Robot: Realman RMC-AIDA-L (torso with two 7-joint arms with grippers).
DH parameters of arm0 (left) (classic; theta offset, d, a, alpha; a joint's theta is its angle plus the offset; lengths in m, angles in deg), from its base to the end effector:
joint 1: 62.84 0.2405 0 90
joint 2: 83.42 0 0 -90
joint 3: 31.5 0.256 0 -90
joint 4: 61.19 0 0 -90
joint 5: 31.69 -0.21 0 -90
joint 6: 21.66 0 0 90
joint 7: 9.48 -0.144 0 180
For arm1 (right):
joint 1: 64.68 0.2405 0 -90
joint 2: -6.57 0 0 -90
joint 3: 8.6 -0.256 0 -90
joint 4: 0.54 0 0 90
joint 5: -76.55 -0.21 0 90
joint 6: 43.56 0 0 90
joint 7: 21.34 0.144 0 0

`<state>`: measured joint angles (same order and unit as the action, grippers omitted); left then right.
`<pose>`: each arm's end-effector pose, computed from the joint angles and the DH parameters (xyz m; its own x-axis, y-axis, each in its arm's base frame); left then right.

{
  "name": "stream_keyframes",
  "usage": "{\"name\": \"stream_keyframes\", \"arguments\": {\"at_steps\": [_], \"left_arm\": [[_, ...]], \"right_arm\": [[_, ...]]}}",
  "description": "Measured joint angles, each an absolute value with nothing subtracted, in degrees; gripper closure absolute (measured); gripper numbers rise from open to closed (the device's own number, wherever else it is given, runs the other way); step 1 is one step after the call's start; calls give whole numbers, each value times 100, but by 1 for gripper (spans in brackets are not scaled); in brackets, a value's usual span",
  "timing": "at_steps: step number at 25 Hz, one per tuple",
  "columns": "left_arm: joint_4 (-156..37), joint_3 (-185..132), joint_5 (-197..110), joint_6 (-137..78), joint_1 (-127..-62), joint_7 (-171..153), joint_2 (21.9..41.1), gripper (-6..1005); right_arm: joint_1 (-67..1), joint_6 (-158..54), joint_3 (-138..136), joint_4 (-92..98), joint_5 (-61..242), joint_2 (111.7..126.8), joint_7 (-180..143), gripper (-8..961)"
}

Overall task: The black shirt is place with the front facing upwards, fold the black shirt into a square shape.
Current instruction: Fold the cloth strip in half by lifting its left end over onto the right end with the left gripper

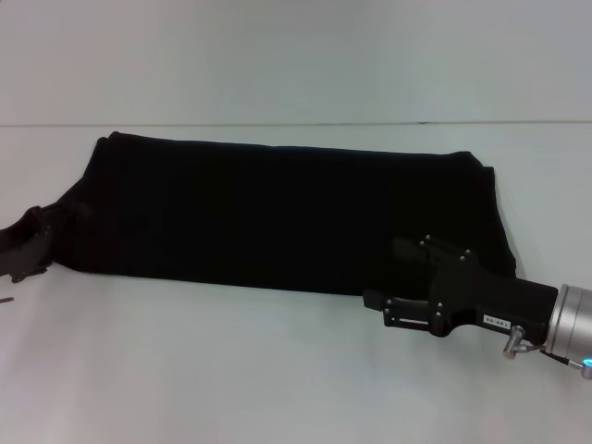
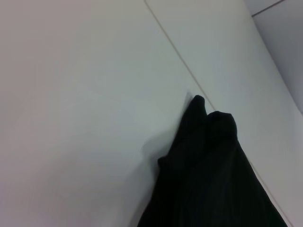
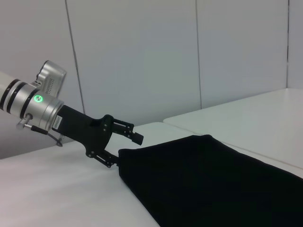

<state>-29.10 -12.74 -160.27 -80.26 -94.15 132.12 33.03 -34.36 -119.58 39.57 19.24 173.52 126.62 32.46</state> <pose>-0.3694 0.3637 0.0464 -0.2806 0.6161 0.7360 0.9535 0.2671 0.1400 0.2704 0.3230 -0.0568 0.8067 -0.1825 -0.5621 -0.4029 -0.8656 -0.2972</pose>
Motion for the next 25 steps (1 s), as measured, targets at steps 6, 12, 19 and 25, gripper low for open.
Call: {"name": "stream_keyframes", "arguments": {"at_steps": [6, 12, 19, 25], "left_arm": [[-2824, -1055, -16044, -8041, -9427, 13044, 3306, 165], [-2815, -975, -16053, -8024, -9439, 13016, 3312, 306], [-2813, -982, -16026, -8020, -9438, 12917, 3327, 565], [-2783, -1012, -15902, -8019, -9386, 12848, 3335, 879]], "right_arm": [[-3438, -11958, 3947, 1923, 17340, 12662, 3257, 9], [-3442, -11958, 3939, 1924, 17331, 12662, 3260, 9], [-3445, -11958, 3930, 1924, 17331, 12662, 3262, 9], [-3439, -11958, 3931, 1924, 17331, 12670, 3238, 10]]}}
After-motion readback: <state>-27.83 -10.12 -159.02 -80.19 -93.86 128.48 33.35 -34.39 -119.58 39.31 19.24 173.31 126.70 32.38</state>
